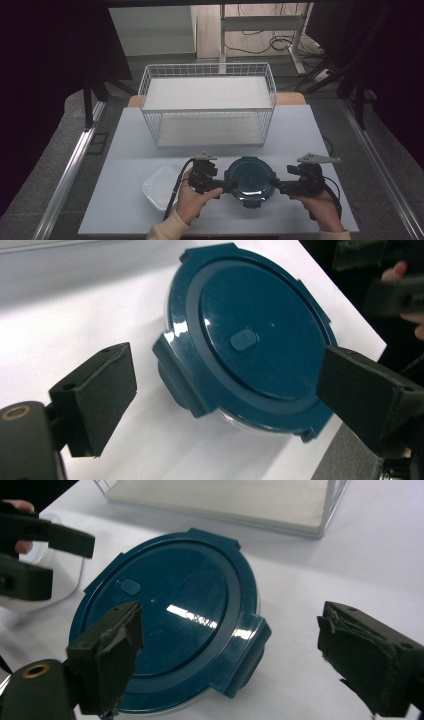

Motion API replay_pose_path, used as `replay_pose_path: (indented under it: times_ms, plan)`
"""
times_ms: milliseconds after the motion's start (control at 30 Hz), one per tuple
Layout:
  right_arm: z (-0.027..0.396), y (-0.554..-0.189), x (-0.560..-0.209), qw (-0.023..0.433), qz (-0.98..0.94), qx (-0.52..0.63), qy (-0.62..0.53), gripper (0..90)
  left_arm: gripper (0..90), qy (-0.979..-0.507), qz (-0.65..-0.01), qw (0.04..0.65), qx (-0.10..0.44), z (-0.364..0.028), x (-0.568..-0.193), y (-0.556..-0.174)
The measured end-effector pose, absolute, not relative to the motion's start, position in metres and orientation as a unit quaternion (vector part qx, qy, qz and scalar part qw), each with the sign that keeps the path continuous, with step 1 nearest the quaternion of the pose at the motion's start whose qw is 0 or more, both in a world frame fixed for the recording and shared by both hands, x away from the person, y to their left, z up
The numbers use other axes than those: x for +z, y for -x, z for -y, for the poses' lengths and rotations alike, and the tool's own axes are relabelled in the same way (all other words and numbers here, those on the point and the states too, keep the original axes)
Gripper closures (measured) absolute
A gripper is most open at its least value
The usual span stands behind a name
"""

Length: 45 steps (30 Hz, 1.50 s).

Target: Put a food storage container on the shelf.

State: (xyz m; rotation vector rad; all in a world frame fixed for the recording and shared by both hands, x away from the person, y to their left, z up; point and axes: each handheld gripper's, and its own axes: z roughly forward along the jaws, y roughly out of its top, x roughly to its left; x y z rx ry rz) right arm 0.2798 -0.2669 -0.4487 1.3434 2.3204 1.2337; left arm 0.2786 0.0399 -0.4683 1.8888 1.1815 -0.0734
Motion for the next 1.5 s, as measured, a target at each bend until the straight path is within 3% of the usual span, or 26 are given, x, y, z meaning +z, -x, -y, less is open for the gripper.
replay_pose_path:
  times_ms: [600, 1167, 1500]
  plan:
    - [0.266, -0.281, -0.450, 0.075, -0.781, 0.412, -0.463, 8.2, 8.1, -0.747, -0.499, 0.436, -0.052, -0.038, -0.472, -0.292]
    - [0.258, -0.295, -0.473, -0.013, -0.764, 0.410, -0.498, 4.2, 7.7, -0.728, -0.523, 0.429, -0.112, -0.035, -0.493, -0.305]
    - [0.250, -0.301, -0.485, -0.035, -0.765, 0.396, -0.506, 3.7, 7.6, -0.727, -0.526, 0.415, -0.148, -0.027, -0.505, -0.310]
